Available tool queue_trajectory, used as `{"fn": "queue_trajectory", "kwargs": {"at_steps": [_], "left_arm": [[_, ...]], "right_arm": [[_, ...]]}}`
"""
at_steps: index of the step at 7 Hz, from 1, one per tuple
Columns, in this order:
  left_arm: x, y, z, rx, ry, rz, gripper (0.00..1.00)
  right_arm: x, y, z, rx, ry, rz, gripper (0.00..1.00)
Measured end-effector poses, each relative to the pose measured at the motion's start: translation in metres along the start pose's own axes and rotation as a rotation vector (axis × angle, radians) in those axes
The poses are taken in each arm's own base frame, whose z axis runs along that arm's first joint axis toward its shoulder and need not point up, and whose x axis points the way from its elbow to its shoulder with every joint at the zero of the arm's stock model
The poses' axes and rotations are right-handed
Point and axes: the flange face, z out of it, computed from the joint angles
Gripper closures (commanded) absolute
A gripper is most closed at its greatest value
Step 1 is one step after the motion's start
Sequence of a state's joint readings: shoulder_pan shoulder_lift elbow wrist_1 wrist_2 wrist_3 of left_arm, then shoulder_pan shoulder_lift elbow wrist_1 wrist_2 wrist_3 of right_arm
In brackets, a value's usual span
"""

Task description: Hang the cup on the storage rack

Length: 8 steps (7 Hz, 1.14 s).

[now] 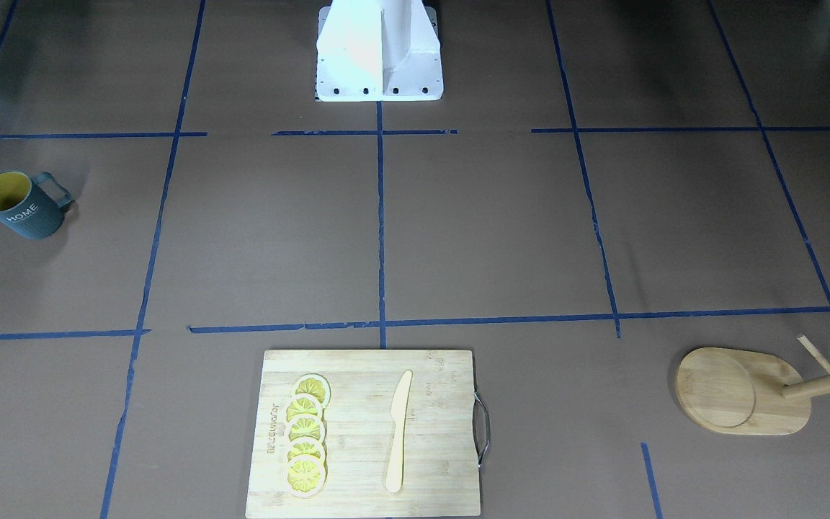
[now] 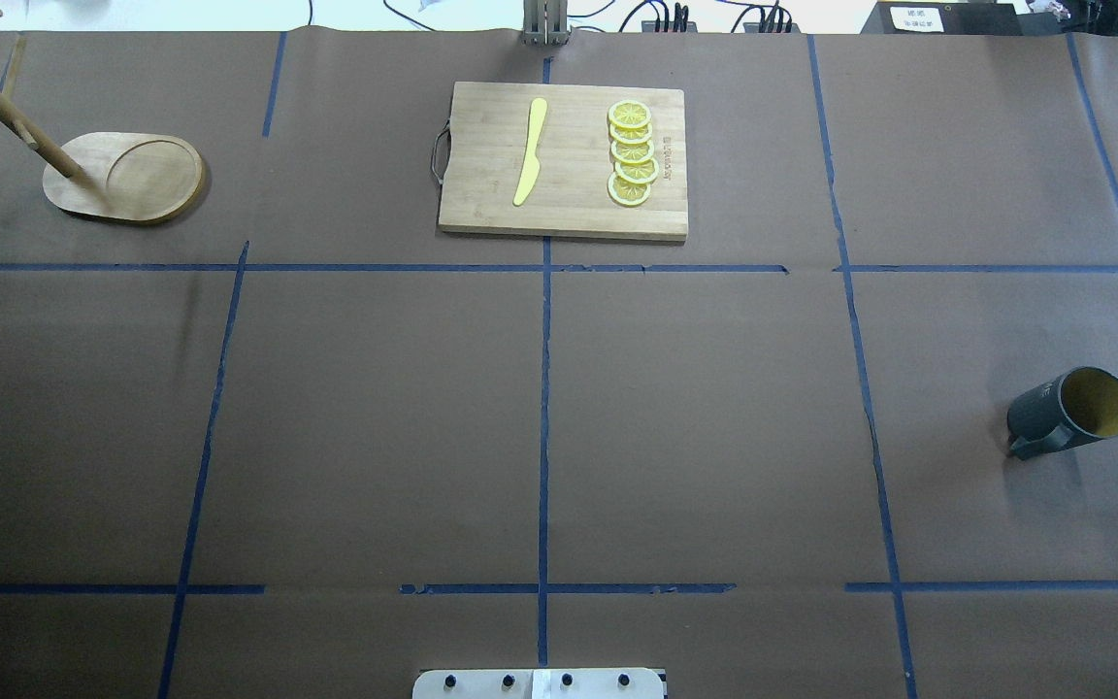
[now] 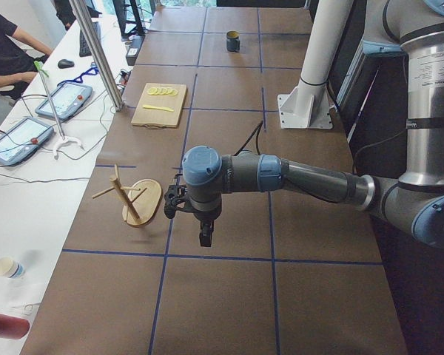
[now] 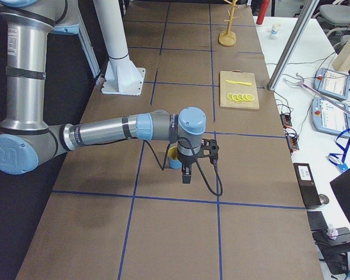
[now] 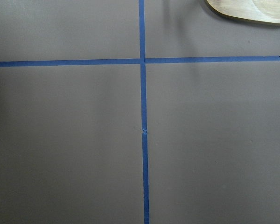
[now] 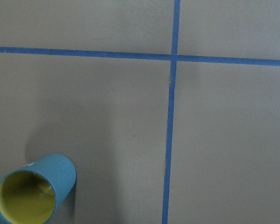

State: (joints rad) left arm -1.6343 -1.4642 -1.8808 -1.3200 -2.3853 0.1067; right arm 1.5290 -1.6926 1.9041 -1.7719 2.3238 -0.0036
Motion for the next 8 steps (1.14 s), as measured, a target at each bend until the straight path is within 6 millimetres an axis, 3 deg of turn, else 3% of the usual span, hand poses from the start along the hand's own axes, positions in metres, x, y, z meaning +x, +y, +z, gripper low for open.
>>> {"fn": "queue_trajectory", "kwargs": {"at_steps": [5,6,8], "left_arm": [[-0.002,0.0,0.002,-0.004,0.0,-0.003,0.0],[-0.002,0.0,0.002,-0.003,0.001,-0.003,0.0],[-0.001,-0.001,0.002,0.0,0.0,0.0,0.0]], "right_arm": [[-0.019,-0.001,0.008,-0.019,0.0,-0.04,0.0],[-0.032,0.005,0.013,-0.019,-0.006,-0.07,0.0],[-0.073,0.019,0.044,-0.016,-0.009,-0.093,0.01]]}}
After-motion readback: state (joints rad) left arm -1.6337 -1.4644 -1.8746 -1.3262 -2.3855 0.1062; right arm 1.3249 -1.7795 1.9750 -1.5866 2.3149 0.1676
